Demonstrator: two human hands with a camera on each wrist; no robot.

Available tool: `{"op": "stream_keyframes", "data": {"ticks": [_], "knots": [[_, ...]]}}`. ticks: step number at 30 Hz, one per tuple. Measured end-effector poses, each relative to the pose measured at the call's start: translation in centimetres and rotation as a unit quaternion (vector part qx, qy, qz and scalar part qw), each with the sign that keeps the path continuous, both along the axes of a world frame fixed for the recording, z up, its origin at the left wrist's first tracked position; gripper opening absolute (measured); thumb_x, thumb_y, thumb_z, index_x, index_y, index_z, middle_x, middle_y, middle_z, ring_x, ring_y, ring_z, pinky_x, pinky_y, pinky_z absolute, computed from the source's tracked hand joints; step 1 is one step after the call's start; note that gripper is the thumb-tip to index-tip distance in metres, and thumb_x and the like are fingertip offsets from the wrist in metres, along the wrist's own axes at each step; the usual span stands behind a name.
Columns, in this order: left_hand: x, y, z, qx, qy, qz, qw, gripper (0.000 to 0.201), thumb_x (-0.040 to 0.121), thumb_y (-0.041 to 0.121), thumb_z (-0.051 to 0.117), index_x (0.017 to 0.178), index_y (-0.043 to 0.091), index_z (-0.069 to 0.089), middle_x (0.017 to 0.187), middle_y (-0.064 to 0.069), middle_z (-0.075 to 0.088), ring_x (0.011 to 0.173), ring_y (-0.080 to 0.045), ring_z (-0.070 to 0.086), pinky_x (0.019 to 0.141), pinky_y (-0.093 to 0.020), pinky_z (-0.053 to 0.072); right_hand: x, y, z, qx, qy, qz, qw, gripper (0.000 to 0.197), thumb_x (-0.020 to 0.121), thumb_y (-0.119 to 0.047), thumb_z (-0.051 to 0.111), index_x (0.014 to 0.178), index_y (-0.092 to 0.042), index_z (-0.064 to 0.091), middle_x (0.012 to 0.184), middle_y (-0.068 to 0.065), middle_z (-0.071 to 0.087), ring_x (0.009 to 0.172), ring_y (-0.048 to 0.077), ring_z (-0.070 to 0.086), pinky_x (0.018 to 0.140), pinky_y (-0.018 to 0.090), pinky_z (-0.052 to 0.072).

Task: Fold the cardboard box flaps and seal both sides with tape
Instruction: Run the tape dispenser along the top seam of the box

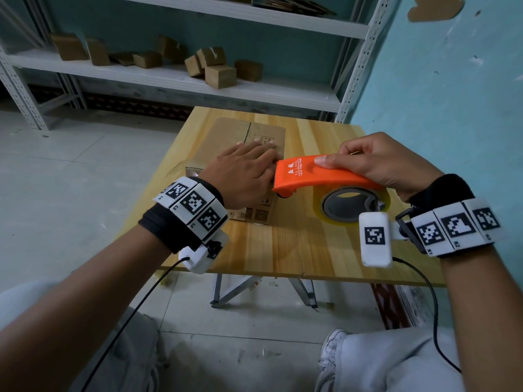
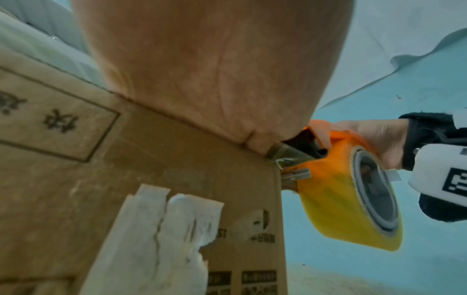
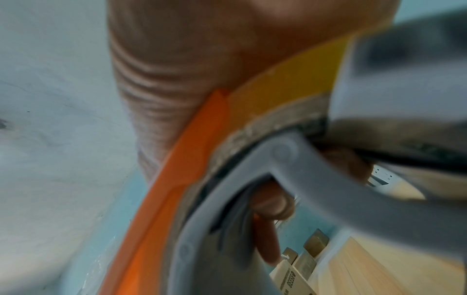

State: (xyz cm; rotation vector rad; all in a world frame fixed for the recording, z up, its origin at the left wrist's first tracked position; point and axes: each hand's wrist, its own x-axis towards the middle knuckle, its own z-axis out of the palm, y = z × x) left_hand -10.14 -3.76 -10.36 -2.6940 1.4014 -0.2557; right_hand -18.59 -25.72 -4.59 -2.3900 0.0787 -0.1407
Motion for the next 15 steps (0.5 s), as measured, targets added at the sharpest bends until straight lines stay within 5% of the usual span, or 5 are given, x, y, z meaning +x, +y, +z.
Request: {"op": "stream_keyframes", "data": {"ticks": [15], "knots": [[0.00,-0.03,-0.10,0.010,0.016,0.023,1.000,0.098,0.068,0.055,-0.020,0.152,0.017,0.012,0.161,-0.004,0.010,0.149,-0.024,0.002,0.118,-0.049,0.012,0.01,-0.09,-0.28,0.005,0.008,-0.001,1.000,0.042,0.076,-0.053,0.071,0.079,-0.011,0.070,0.071,0.001,0.067,0.057,0.001,0.062,0.056,0.017,0.047]]}}
